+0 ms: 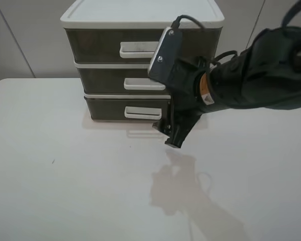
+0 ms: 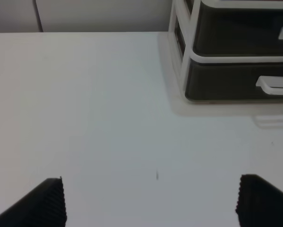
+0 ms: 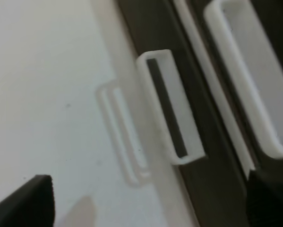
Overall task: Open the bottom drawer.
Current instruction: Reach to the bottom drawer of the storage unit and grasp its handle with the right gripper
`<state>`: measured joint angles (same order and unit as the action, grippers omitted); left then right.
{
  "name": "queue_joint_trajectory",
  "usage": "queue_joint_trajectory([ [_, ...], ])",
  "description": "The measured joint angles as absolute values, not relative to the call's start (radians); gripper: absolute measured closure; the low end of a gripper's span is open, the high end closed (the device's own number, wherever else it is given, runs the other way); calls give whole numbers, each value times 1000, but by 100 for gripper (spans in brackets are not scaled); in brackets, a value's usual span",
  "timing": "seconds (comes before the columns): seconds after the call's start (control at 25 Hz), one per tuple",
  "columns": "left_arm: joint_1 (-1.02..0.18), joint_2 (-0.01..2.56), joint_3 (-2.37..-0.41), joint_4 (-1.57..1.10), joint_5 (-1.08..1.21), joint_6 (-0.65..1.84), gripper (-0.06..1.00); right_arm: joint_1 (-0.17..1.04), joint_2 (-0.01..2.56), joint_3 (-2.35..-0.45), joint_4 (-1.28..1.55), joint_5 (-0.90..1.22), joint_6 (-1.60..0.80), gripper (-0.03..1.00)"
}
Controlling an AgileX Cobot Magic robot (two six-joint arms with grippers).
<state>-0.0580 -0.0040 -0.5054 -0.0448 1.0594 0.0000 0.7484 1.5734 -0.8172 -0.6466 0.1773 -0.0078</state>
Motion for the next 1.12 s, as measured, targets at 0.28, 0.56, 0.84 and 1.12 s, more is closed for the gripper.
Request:
queue_joint_trajectory([
  [0.28, -58, -4, -505, -45, 1059, 0, 20, 764, 1702, -799, -676, 58, -248, 17],
  [0.56, -58, -4, -505, -45, 1059, 0, 20, 764, 1799, -783, -442, -108, -625, 17],
  [0.84, -58, -4, -505, -45, 1059, 0, 20, 764, 1892, -783, 35, -293, -1141, 17],
  [1.12, -58, -4, -505, -45, 1059, 0, 20, 764, 1991, -783, 326, -498, -1352, 17],
])
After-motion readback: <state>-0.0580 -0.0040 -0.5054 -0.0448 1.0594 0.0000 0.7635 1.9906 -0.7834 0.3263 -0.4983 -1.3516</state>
